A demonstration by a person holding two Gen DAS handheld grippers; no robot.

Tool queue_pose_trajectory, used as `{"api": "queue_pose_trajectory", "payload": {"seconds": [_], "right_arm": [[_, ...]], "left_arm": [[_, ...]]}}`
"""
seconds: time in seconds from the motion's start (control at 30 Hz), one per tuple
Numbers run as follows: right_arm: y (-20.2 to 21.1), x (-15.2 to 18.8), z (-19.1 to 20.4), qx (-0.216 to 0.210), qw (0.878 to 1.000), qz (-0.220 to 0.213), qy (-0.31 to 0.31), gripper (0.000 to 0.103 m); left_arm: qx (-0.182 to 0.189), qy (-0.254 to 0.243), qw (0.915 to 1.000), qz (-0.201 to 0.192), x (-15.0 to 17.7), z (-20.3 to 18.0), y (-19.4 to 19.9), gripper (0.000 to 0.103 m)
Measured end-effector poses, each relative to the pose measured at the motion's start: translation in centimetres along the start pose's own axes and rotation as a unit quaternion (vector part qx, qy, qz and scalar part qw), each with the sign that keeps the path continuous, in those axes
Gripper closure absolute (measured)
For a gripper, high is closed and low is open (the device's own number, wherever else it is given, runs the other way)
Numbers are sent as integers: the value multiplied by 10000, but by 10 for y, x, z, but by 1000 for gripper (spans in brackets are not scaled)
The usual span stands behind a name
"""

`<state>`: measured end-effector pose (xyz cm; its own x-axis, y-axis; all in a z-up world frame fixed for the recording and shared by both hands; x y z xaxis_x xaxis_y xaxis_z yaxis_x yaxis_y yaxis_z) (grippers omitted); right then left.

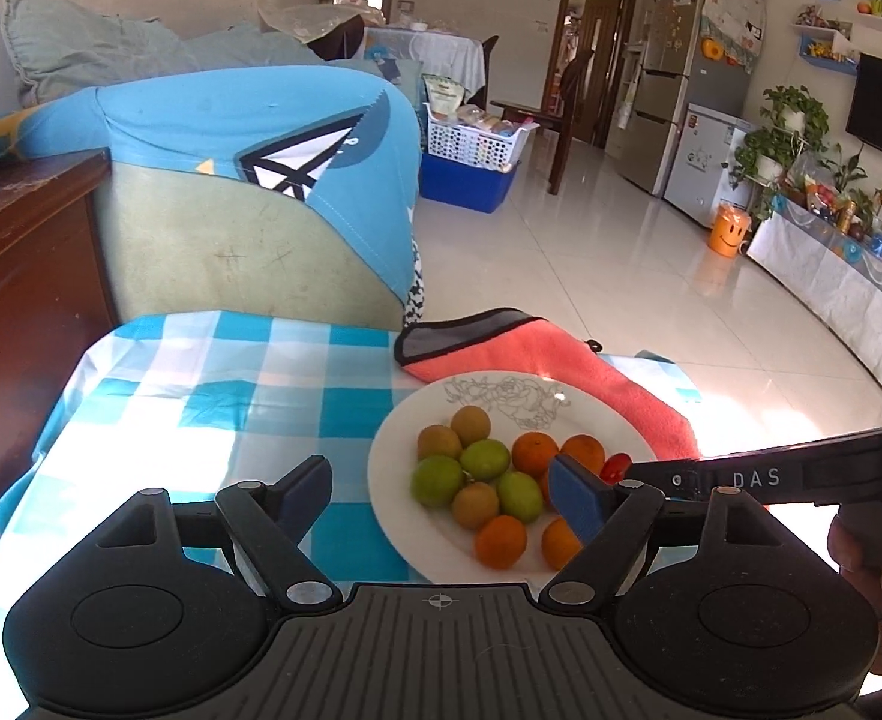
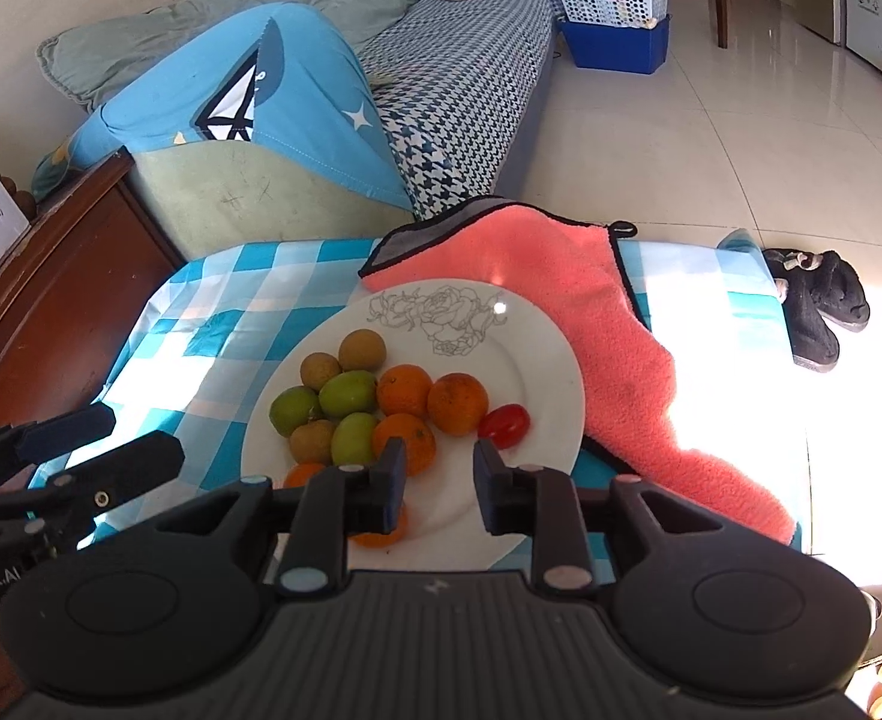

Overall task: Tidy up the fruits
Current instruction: 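Move both grippers back toward the green fruit and red fruit on the cloth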

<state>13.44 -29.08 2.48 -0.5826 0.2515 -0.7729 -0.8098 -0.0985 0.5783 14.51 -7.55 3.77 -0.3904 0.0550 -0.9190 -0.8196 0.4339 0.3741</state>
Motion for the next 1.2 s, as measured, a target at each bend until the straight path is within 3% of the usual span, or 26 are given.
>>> {"api": "queue_pose_trajectory", "payload": {"seconds": [0.3,0.63,0.93,1.2], "right_arm": [[8,16,32,-445,9975,45,543,76],[6,29,63,-1031,9901,111,944,76],[-4,43,87,-1370,9807,297,1363,76],[-15,54,103,-1446,9728,373,1769,76]], "left_arm": [[-407,54,9991,98,2,24,22,20],[-535,-78,9976,437,23,40,32,20],[-977,25,9919,810,36,57,28,20],[-1208,199,9890,833,35,69,31,20]]}}
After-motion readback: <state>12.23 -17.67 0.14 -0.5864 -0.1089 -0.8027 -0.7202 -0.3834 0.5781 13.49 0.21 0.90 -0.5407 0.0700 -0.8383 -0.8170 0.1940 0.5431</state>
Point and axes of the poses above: each gripper's, at about its wrist camera, not at the fingertips, and y roughly against the way its jaws point, z to its left, x to its underside, the point moved 1 cm from there along -y, roughly the way its jaws point, and after that the axes turned 15 degrees about -z, right-handed, at the moved point
